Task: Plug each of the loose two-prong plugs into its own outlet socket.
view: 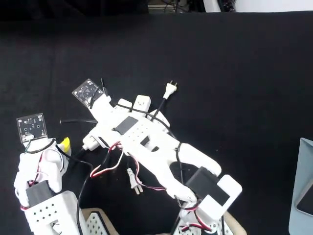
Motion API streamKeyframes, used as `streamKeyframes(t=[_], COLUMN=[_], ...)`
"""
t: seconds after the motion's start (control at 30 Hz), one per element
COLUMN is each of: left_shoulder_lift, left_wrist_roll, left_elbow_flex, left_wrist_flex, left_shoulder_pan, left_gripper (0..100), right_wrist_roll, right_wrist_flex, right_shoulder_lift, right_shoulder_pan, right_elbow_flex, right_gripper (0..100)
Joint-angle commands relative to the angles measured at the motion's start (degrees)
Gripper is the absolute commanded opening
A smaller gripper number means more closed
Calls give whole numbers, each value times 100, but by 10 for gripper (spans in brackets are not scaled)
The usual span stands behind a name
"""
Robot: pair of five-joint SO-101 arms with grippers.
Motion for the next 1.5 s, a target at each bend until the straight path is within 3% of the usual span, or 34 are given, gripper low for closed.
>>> streamKeyframes(t=[0.0,0.37,0.9,1.1,1.3,1.47], left_shoulder_lift=[-44,-44,-44,-44,-44,-44], left_wrist_roll=[44,44,44,44,44,44], left_elbow_flex=[-31,-31,-22,-22,-22,-22], left_wrist_flex=[18,9,9,9,18,18], left_shoulder_pan=[-48,-48,-48,-48,-48,-48], left_gripper=[284,284,285,285,285,285], right_wrist_roll=[62,62,62,26,44,35], right_wrist_flex=[255,1275,1152,1029,-44,-519], right_shoulder_lift=[347,462,989,233,-145,-189], right_shoulder_pan=[-123,-185,-290,360,1327,1653], right_elbow_flex=[-180,-1024,-1121,-1358,-1455,-1420], right_gripper=[11,11,11,11,11,11])
